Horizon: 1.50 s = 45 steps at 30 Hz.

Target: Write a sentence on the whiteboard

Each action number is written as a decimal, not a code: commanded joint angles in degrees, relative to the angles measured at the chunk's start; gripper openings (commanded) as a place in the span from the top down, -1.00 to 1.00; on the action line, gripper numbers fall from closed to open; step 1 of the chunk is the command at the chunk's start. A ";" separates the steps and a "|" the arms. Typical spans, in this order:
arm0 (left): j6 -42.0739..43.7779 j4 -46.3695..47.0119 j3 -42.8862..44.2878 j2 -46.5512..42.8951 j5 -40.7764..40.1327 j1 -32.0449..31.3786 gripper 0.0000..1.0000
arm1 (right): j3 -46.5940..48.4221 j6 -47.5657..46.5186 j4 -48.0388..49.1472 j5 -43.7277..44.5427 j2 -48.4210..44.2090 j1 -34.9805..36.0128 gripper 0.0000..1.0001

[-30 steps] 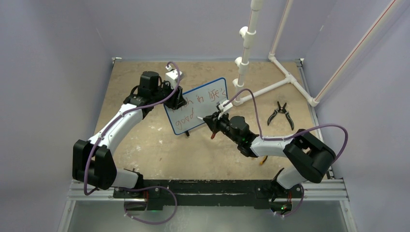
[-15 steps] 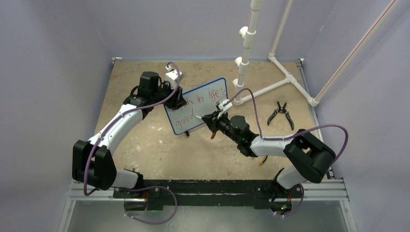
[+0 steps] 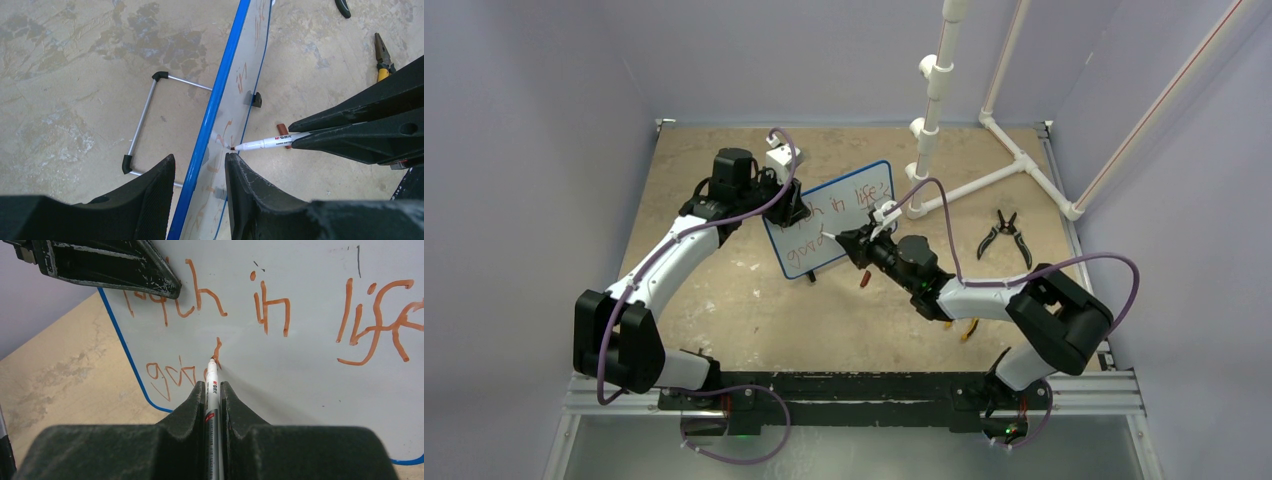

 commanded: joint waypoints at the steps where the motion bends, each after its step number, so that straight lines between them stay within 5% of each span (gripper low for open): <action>1: 1.36 1.24 -0.50 -1.50 1.81 -0.10 1.00 | 0.79 -0.24 0.28 0.84 0.25 -0.05 1.00; 45: 1.33 1.33 -0.52 -1.94 1.67 -0.10 1.00 | -1.51 -0.31 -2.23 6.77 -1.38 -0.05 1.00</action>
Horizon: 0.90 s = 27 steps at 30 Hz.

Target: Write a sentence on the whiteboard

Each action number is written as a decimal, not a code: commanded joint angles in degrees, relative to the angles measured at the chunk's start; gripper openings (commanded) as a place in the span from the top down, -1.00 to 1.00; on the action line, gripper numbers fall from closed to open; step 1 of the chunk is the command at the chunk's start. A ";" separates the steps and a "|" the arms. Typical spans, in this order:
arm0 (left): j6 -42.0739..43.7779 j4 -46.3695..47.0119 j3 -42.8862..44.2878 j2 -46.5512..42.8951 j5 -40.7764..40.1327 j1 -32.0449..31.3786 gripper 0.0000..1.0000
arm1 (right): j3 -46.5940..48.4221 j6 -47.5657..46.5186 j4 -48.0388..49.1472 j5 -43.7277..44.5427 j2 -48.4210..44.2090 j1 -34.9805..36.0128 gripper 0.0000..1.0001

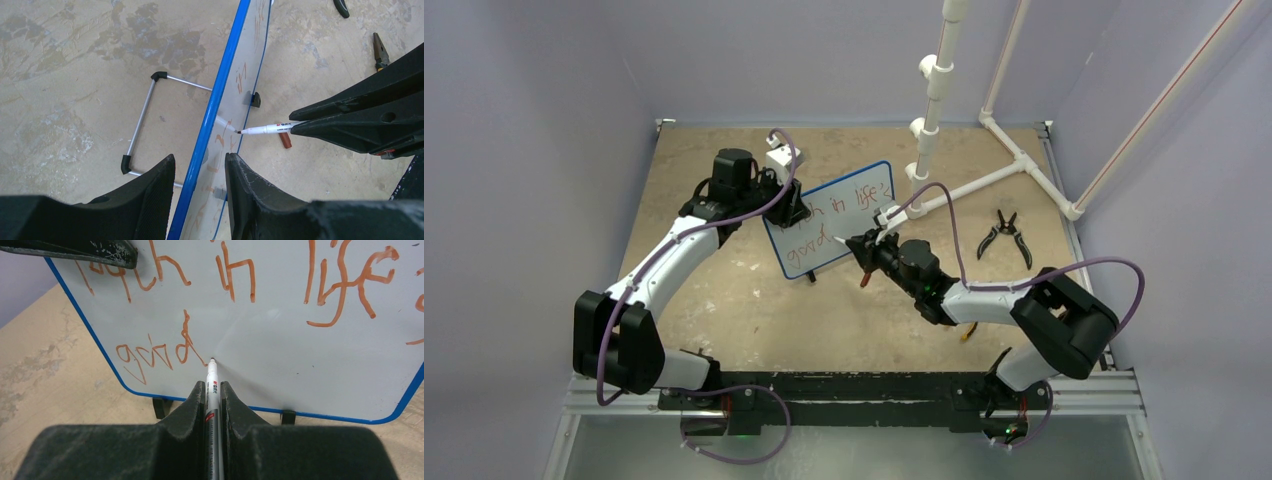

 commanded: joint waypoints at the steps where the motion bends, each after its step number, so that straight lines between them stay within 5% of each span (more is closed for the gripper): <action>1: 1.35 1.27 -0.34 -1.70 1.60 -0.08 1.00 | 0.80 -0.32 1.29 2.57 0.39 -0.05 1.00; 27: 1.35 1.27 -0.31 -1.79 1.75 -0.08 1.00 | 3.66 -0.32 3.32 4.78 -1.83 -0.07 1.00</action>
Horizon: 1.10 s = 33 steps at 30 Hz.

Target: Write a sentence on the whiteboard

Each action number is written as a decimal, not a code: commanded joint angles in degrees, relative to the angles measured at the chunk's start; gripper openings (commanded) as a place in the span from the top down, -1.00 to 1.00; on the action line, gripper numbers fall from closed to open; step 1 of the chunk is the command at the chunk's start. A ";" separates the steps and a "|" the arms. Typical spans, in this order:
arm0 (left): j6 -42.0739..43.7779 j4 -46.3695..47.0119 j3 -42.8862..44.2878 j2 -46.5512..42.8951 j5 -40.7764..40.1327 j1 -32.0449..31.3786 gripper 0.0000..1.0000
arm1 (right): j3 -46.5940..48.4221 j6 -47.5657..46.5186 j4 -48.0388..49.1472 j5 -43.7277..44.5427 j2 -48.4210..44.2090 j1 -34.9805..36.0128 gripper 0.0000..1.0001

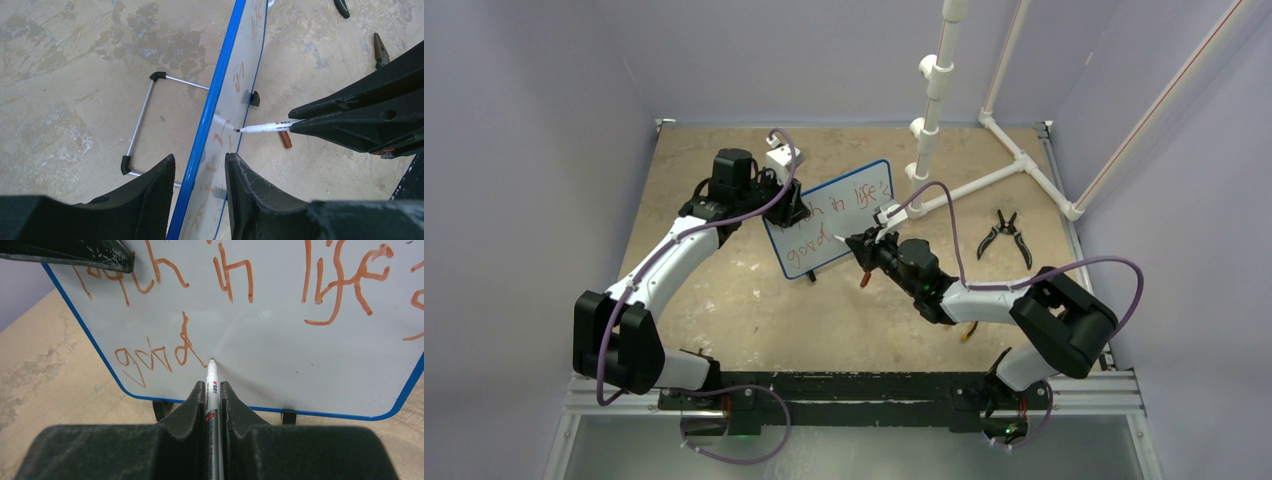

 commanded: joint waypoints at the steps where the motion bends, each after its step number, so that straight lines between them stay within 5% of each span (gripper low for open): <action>1: 1.37 1.25 -0.32 -1.82 1.77 -0.08 1.00 | 3.30 -0.85 3.24 4.10 -2.38 -0.02 1.00; 33: 1.35 1.33 -0.37 -2.12 1.94 -0.08 1.00 | -1.97 2.67 1.28 7.07 -2.53 -0.06 1.00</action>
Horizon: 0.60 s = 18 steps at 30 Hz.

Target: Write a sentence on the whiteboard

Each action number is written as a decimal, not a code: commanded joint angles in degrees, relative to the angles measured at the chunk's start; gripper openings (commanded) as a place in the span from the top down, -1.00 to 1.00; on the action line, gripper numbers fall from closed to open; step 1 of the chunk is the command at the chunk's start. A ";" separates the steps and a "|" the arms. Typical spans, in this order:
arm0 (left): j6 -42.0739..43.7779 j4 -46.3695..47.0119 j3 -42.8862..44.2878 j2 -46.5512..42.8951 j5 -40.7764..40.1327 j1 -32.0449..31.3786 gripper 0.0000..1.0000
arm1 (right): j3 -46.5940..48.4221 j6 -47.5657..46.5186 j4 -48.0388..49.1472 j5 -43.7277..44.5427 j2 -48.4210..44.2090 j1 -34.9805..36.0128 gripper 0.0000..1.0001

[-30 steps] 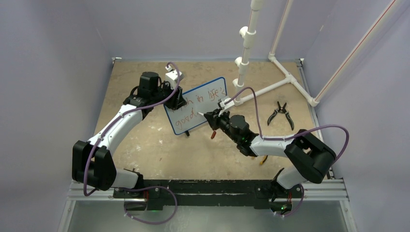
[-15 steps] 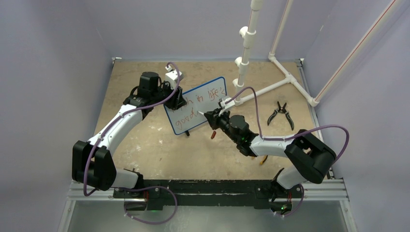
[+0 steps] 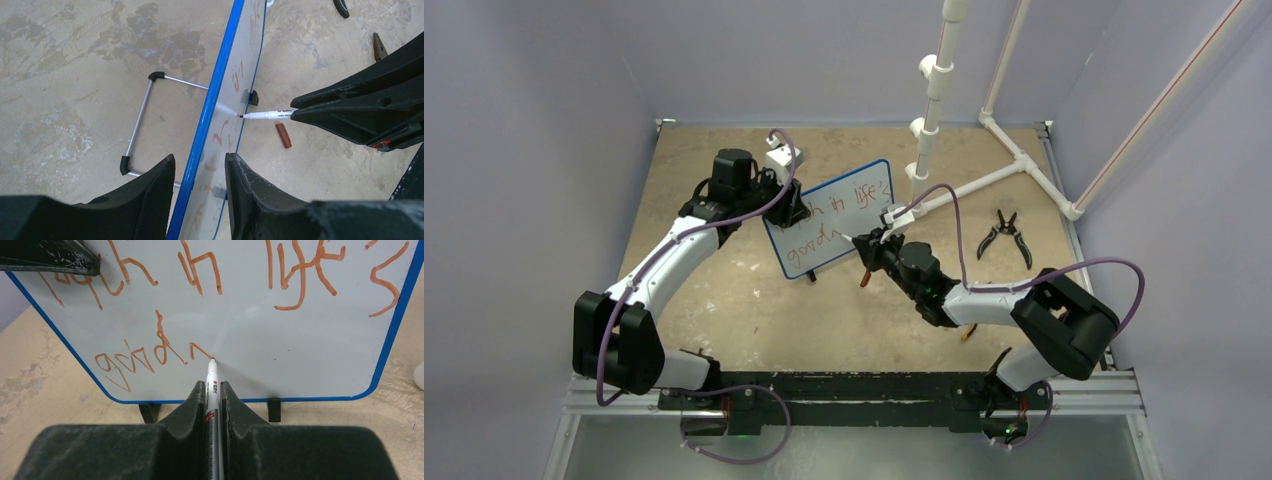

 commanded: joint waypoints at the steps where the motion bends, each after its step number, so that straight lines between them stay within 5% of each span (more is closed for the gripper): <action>1: 1.40 1.33 -0.32 -2.03 1.92 -0.08 1.00 | -0.72 0.50 1.41 1.63 -2.40 -0.29 1.00; 18: 1.36 1.42 -0.32 -2.03 1.82 -0.08 1.00 | 1.57 -0.01 1.27 -0.63 -2.27 -0.29 1.00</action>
